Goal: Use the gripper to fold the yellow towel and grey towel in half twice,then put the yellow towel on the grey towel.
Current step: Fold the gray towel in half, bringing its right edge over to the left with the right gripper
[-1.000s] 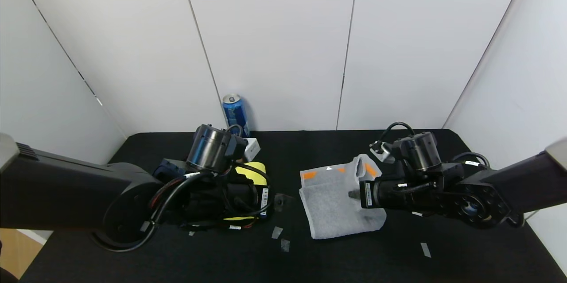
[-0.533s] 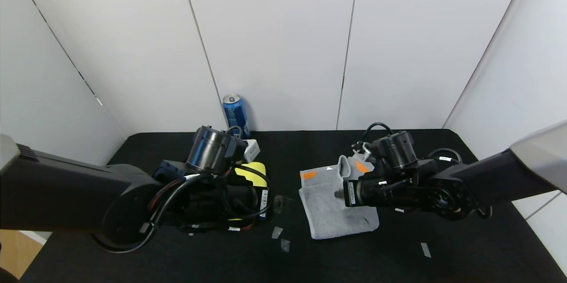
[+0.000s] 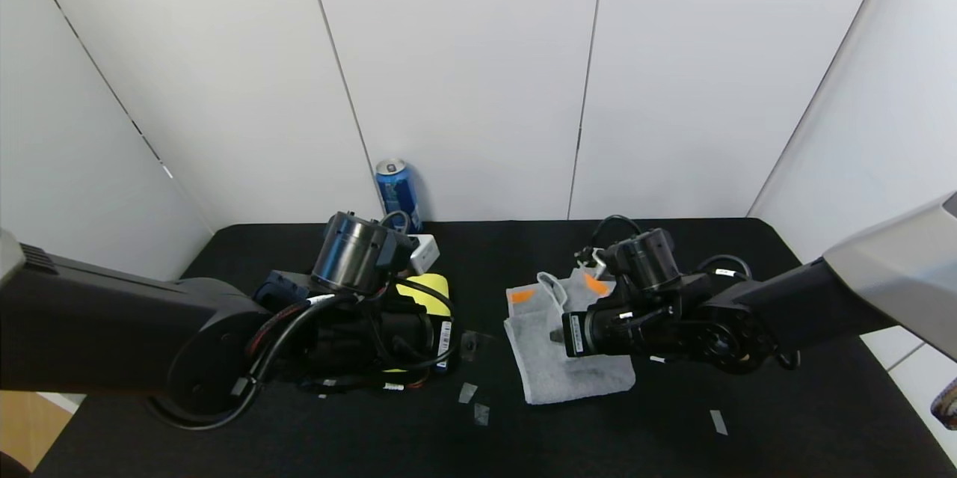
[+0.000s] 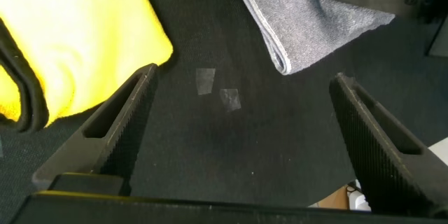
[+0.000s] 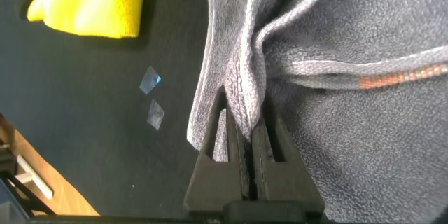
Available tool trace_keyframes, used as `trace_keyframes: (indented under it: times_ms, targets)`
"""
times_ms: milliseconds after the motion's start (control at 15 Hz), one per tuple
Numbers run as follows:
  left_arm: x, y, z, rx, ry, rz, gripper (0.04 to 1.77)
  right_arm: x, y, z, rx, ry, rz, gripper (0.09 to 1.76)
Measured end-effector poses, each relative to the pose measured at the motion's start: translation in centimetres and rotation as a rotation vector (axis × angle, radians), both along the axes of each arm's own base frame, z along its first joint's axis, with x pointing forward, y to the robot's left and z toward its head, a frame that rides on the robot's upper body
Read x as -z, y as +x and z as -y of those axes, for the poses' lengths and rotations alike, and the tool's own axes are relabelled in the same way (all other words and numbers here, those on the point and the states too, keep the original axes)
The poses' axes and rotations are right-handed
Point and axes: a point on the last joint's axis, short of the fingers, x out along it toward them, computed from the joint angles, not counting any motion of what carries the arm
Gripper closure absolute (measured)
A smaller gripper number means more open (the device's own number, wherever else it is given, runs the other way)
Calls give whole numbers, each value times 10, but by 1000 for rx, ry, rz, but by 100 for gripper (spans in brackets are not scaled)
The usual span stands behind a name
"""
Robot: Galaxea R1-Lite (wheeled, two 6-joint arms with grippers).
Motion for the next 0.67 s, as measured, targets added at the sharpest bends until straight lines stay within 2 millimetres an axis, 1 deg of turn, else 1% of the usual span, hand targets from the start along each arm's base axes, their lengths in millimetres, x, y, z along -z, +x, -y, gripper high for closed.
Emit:
trace_keyframes:
  times_ms: [67,133,267,400,667]
  targets:
    - [0,0,0,0,0,0,9,1,0,-2,-3,-2,-4,169]
    - [0,0,0,0,1,0,9,1,0,-4,-7,-2,-5,149]
    - [0,0,0,2,1,2,9,1,0,-7,-15,-2,-3,118]
    - [-1,0,0,7,5,6,9,2,0,-9,-19,-4,-5,94]
    - [-1,0,0,7,8,4,9,1,-5,-15,-37,-2,-2,62]
